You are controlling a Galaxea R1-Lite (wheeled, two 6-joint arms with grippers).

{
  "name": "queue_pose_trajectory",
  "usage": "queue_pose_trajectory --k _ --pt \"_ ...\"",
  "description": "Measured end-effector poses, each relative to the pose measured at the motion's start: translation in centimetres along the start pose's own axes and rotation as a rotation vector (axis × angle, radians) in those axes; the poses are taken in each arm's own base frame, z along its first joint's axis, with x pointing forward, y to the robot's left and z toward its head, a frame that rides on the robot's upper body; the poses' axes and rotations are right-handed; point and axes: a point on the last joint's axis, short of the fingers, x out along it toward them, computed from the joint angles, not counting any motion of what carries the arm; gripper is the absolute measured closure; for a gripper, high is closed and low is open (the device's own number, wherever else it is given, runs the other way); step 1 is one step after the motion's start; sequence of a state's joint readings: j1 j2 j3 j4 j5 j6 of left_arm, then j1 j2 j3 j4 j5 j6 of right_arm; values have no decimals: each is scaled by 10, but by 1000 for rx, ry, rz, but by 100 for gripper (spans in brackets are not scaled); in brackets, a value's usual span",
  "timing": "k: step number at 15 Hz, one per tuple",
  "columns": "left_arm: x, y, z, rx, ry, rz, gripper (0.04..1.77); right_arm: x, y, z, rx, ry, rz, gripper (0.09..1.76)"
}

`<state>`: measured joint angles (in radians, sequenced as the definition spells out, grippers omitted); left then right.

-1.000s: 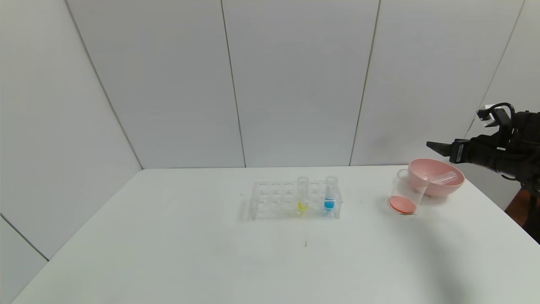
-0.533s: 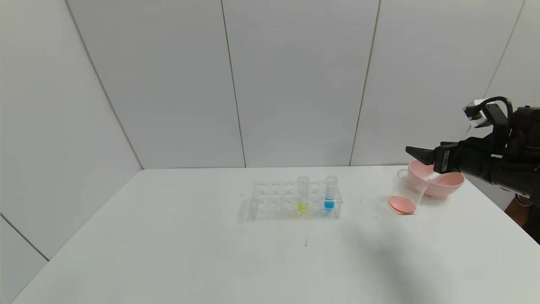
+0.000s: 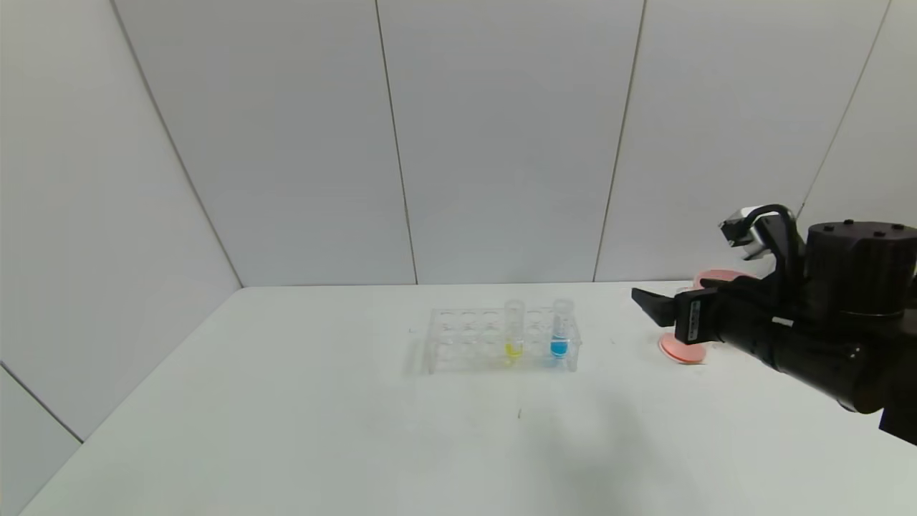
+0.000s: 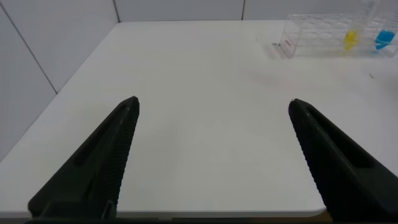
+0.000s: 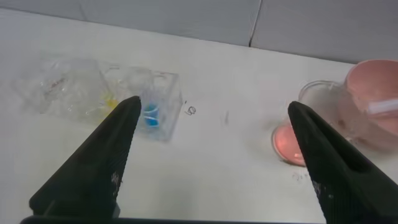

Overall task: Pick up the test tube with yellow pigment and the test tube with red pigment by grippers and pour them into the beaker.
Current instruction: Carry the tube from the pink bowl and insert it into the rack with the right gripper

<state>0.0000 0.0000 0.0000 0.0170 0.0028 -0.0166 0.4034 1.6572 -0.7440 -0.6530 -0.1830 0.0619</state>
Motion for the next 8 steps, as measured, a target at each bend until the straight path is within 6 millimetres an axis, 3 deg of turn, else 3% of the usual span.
queue_pose_trajectory --k 5,8 --pt "0 0 0 0 0 0 9 -1 61 -11 -6 -77 -117 15" --pt "0 0 0 0 0 0 9 1 109 -32 -36 -68 -87 15"
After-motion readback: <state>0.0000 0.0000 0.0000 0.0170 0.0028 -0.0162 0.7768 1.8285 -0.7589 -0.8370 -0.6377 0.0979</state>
